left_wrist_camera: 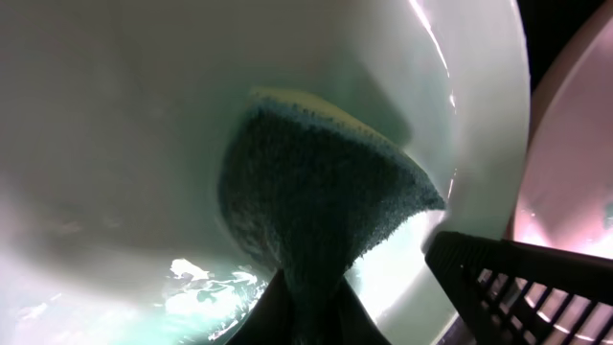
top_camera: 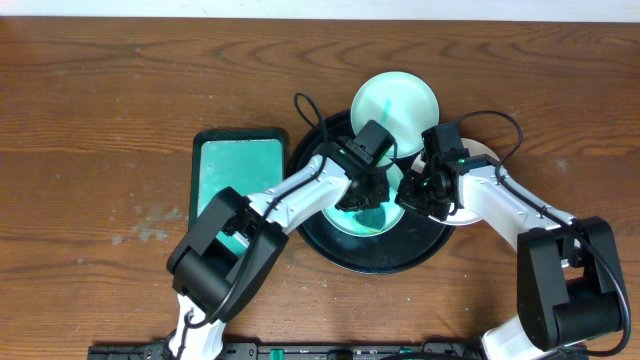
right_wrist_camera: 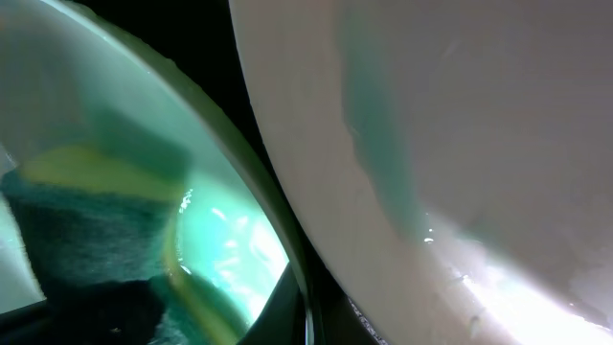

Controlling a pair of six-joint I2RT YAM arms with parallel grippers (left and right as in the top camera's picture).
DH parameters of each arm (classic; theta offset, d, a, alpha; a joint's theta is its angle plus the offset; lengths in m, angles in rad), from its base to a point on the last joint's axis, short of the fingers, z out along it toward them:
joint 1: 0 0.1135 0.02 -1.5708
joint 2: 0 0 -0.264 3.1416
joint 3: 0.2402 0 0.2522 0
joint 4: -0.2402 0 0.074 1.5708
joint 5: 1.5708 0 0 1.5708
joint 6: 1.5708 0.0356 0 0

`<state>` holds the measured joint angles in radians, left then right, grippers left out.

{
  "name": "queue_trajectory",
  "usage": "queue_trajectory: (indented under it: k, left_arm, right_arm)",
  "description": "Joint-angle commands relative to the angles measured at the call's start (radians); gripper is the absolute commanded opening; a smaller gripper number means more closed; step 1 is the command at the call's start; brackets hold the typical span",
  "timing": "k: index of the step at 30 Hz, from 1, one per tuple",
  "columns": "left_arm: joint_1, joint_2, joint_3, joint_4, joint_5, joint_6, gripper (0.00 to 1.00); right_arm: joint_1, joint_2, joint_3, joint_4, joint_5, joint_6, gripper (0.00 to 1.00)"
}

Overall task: Clean dirty plates on tray and stack at the side
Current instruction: 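Scrub the lower pale green plate with the sponge in the left gripper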

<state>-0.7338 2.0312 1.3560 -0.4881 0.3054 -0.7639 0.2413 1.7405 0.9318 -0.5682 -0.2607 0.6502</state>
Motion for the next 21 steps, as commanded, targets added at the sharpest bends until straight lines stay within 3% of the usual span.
queue_trajectory:
  k: [1,6,10,16,21]
  left_arm:
    - [0.005,0.074,-0.015,-0.017,-0.039,0.012,0.07]
    - [0.082,0.073,-0.015,-0.126,-0.169,-0.070,0.07]
    - [0.137,0.066,0.016,-0.202,-0.304,-0.064,0.07]
    - [0.129,0.059,0.095,-0.248,-0.556,0.110,0.07]
    - [0.129,0.060,0.095,-0.203,-0.535,0.140,0.07]
  right_arm:
    - [0.004,0.018,-0.005,0.003,0.061,0.006,0.01]
    - [0.004,0.018,-0.005,0.001,0.061,0.006,0.01]
    - [0.004,0.018,-0.005,0.004,0.061,0.006,0.01]
    - [0.004,0.018,-0.005,0.005,0.061,0.006,0.01]
    - [0.004,0.018,-0.005,0.005,0.061,0.002,0.01]
